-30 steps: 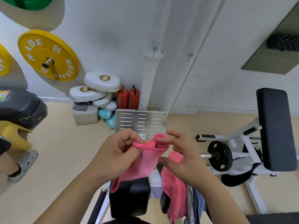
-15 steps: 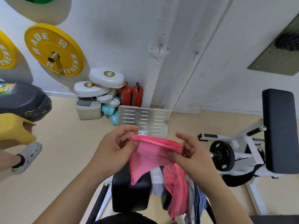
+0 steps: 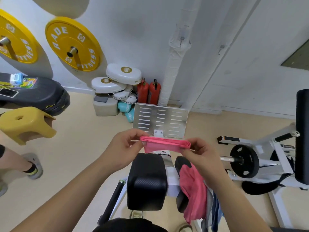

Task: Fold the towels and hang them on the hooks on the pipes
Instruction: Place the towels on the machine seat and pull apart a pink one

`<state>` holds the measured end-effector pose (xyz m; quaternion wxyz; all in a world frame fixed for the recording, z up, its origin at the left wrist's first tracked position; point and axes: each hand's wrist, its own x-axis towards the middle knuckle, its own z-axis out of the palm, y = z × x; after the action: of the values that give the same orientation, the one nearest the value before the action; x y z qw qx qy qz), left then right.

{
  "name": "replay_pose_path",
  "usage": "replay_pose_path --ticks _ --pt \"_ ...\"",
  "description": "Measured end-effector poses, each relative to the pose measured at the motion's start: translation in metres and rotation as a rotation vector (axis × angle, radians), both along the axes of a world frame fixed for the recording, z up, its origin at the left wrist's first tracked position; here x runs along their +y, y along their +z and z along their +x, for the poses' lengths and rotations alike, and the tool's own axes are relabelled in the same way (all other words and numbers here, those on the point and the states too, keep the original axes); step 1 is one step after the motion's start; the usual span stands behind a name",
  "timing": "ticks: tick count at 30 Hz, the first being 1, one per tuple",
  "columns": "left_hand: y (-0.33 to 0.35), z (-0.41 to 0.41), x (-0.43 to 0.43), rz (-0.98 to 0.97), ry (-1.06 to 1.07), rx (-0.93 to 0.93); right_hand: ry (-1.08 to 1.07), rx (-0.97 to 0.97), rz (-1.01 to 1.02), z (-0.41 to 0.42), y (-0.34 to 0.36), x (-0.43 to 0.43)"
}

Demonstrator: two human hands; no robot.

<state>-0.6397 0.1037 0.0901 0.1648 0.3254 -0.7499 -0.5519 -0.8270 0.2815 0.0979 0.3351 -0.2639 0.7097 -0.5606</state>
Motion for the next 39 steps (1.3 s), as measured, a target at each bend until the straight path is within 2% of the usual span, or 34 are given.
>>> replay_pose_path --ticks 6,11,15,19,27,34,39 --pt "-0.079 0.048 0.032 0.103 -0.122 -0.214 0.262 -0.049 0.343 0.029 -0.074 0.024" --pt "-0.122 0.080 0.057 0.172 -0.181 -0.369 0.431 -0.164 0.584 0.049 -0.115 0.042" --pt "-0.136 0.086 0.066 0.201 -0.208 -0.405 0.424 -0.136 0.635 0.053 -0.132 0.046" --pt "-0.150 0.077 0.065 0.134 -0.200 -0.443 0.377 -0.069 0.619 0.055 -0.152 0.047" --pt "-0.178 0.041 0.036 0.052 0.011 -0.516 0.151 -0.064 0.570 0.043 -0.183 0.001" --pt "-0.196 0.014 0.018 0.113 0.083 -0.697 0.165 0.102 0.727 0.025 -0.217 -0.028" --pt "-0.205 0.012 0.026 0.104 0.022 -0.775 0.190 0.055 0.817 0.021 -0.240 -0.029"
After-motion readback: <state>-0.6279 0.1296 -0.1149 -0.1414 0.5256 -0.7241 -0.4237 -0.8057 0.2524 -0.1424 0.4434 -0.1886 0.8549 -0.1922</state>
